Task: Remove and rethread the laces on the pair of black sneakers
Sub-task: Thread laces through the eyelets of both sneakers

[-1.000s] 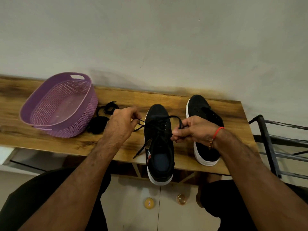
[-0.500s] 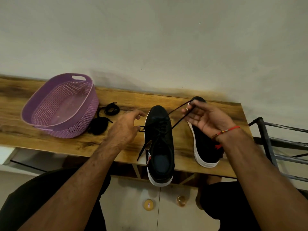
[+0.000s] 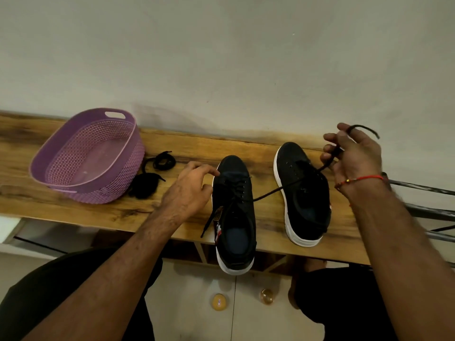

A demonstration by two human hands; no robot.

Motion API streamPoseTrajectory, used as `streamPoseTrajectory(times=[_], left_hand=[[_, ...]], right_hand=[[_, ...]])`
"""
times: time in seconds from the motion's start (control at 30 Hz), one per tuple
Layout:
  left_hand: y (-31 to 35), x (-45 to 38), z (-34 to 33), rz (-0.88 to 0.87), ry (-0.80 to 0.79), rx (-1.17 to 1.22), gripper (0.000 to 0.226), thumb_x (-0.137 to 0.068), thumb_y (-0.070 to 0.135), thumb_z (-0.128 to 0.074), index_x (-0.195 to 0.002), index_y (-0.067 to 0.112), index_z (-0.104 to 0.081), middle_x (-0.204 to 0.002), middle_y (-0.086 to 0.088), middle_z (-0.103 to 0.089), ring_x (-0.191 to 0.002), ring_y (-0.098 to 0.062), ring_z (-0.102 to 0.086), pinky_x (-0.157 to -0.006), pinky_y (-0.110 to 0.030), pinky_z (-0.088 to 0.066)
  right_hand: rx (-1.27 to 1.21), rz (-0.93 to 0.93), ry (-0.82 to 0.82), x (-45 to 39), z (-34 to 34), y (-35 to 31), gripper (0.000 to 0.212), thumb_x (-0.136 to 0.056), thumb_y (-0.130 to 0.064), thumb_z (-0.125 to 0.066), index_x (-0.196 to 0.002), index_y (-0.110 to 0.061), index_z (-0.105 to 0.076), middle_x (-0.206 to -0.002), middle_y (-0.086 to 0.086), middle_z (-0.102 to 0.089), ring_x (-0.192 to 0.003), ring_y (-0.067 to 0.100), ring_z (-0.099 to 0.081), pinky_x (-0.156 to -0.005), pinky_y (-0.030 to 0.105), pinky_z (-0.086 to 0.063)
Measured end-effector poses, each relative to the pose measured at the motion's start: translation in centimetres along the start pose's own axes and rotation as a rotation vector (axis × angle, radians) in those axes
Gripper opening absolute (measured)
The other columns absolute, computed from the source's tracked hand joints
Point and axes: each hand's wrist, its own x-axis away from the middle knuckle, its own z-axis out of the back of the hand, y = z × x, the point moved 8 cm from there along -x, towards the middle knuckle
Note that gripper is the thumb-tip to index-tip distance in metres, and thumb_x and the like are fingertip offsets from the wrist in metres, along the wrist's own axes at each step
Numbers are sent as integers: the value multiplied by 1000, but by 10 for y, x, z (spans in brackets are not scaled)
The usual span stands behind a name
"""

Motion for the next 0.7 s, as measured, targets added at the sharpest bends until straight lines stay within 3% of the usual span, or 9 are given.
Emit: streamPoseTrajectory(times=[0.1,0.23,0.3,0.4,0.43,0.47,0.5,0.57,0.7], left_hand=[[10,-1,-3,-74,-14,96,31,-95,13,-59,-110,39,-65,-124,12,-59,-82,-2,-55,-73,-15,-41],[13,-1,-9,-112,-89,141,24,-98,18,-59,-104,41,-64,-116,16,-65,-79,2,-59,-65,-12,-41],[13,-1,-9,-115,-99,130,21,-99,19,-59,-108,37,-66,-114,16,-65,-78,6,-57,-64,-10,-39],[13,-1,-10,-122,-101,137,20,-100,19,-59,-110,35,-66,-113,17,-65,-77,7,-55,-63,-10,-38],[13,-1,-11,-122,-103,138,19,-100,20,-59,-111,34,-66,-113,17,-64,-77,7,-55,-63,-10,-39],[12,-1,-11,-121,-102,136,19,-100,21,-59,-111,34,-66,-113,17,-64,-78,8,-54,-63,-10,-38],[12,-2,-11,-121,-100,131,18,-100,21,-59,-111,34,-66,-113,17,-63,-78,8,-54,-63,-10,-38],[12,-2,-12,-122,-101,127,16,-100,24,-60,-112,33,-66,-112,16,-63,-79,7,-54,-63,-11,-37],[14,-2,-10,-140,-102,139,11,-97,36,-63,-105,30,-68,-105,15,-67,-83,3,-58,-66,-15,-40]], right_hand=[[42,-41,-108,8,-18,7,62,-87,20,-37,-130,-20,-57,-103,12,-68,-66,20,-61,-52,29,-49],[57,-91,-201,19,-34,19,77,-73,25,-29,-123,-22,-64,-79,5,-60,-65,20,-57,-54,32,-48],[78,-106,-228,24,-39,24,69,-69,22,-29,-112,-19,-65,-72,1,-49,-66,18,-52,-56,34,-50],[106,-169,-286,35,-50,33,13,-92,-7,-49,-93,-19,-53,-64,-4,-37,-61,15,-45,-55,34,-53],[122,-193,-302,38,-53,38,15,-98,-30,-55,-87,-21,-50,-62,-5,-35,-57,14,-43,-54,34,-52],[165,-205,-316,38,-54,44,32,-98,-49,-53,-81,-22,-48,-60,-5,-33,-53,14,-42,-53,33,-52],[191,-194,-329,38,-56,47,41,-97,-56,-50,-77,-21,-47,-59,-4,-33,-50,14,-42,-53,34,-52],[211,-145,-376,40,-63,51,41,-101,-48,-47,-76,-16,-53,-60,-2,-39,-53,16,-49,-56,36,-55],[367,-82,-545,49,-74,61,23,-104,-12,-47,-107,-10,-70,-78,5,-62,-70,19,-60,-62,32,-57]])
